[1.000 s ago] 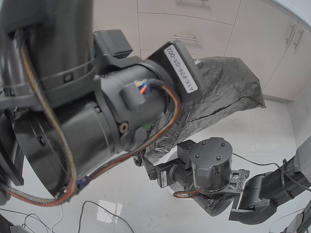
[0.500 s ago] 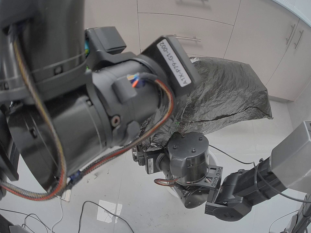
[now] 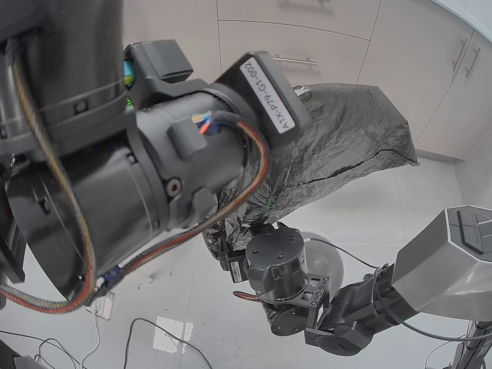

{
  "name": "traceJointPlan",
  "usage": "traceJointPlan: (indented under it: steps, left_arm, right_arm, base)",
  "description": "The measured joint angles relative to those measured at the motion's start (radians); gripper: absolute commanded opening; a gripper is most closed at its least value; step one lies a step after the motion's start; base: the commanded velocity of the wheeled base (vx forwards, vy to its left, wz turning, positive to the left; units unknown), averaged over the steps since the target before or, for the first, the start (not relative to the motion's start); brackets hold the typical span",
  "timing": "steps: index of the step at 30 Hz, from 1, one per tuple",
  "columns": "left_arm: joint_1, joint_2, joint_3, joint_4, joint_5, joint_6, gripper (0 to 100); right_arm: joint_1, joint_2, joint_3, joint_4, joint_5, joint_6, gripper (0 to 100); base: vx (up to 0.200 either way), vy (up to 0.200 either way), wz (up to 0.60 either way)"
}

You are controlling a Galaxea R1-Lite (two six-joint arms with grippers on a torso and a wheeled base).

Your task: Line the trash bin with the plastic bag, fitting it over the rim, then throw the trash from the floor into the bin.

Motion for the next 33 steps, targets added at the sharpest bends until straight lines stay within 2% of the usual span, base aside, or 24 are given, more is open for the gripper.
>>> traceJointPlan:
  steps: [16,19,23,26,28,33]
  left_arm:
    - [0.011,-0.001,0.008,0.0,-0.003,0.0,0]
    - [0.019,-0.001,0.016,0.0,-0.006,0.001,0]
    - [0.026,-0.002,0.033,-0.001,-0.028,0.002,0]
    - [0.03,-0.002,0.051,-0.007,-0.062,0.002,0]
    - [0.033,-0.001,0.068,-0.02,-0.088,0.002,0]
    - [0.037,0.006,0.112,-0.058,-0.163,0.001,0]
  right_arm:
    - [-0.023,-0.04,0.032,0.004,-0.008,-0.02,0]
    - [-0.045,-0.09,0.072,0.024,0.002,-0.023,0]
    - [-0.118,-0.196,0.145,0.065,0.043,-0.017,0]
    - [-0.193,-0.294,0.208,0.109,0.1,0.013,0]
    - [-0.238,-0.364,0.245,0.149,0.166,0.051,0]
    - [-0.334,-0.538,0.312,0.289,0.458,0.181,0]
  base:
    - [0.0,0.0,0.0]
    - [0.0,0.0,0.0]
    - [0.0,0.0,0.0]
    - [0.0,0.0,0.0]
    - [0.0,0.0,0.0]
    - [0.0,0.0,0.0]
